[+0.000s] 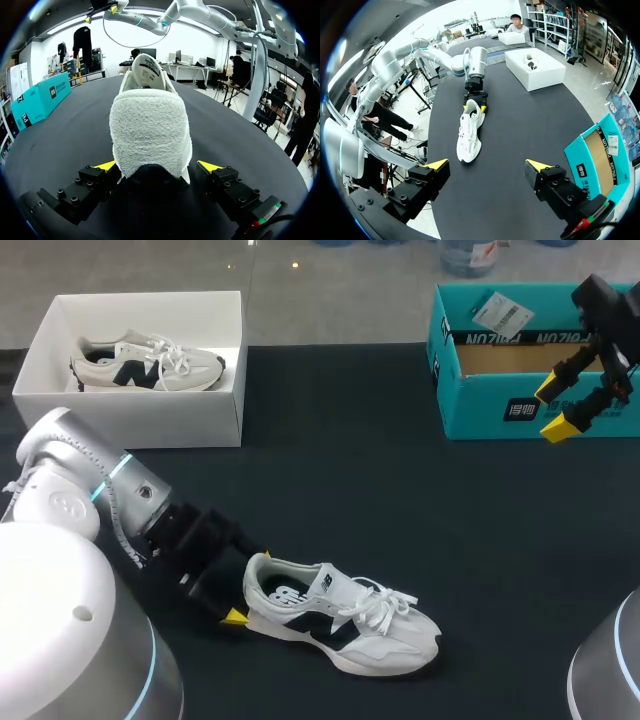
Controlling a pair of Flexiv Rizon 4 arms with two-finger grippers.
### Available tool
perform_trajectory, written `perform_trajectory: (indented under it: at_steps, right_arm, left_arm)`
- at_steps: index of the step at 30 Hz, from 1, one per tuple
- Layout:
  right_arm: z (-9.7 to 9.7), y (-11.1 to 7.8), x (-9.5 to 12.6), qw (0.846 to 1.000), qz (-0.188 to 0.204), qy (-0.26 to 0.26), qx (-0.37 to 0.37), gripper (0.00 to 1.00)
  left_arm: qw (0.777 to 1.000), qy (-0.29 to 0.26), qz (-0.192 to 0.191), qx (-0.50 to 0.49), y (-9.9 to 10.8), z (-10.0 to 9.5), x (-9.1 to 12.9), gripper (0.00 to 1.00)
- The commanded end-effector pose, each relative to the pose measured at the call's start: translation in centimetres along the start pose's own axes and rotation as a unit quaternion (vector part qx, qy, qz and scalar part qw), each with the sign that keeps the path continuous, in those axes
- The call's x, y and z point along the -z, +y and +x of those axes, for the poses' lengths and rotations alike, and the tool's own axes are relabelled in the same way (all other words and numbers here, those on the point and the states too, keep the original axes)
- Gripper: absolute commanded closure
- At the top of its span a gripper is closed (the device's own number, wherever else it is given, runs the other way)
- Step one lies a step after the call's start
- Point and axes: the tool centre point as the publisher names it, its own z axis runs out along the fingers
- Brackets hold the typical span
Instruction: Take the shoe out of the shoebox, open the shoe tongue, remove and reinsert the insole, then place the shoe into the shoebox
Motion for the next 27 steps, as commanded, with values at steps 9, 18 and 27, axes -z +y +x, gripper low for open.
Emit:
perform_trajectory:
  at_steps: [9,18,27]
  right_arm:
    - [-0.1,0.1,-0.1,1.0,0.002,0.001,0.0,0.0]
    - [-0.1,0.1,-0.1,1.0,0.002,0.001,0.0,0.0]
    - [-0.1,0.1,-0.1,1.0,0.002,0.001,0.0,0.0]
  left_arm:
    - [1.0,-0.014,-0.002,0.016,0.5,0.7,-1.0,0.0]
    - [0.998,-0.04,0.0,0.039,0.7,1.0,-0.9,0.83]
    - [0.996,-0.054,0.007,0.063,0.4,1.7,-1.2,0.85]
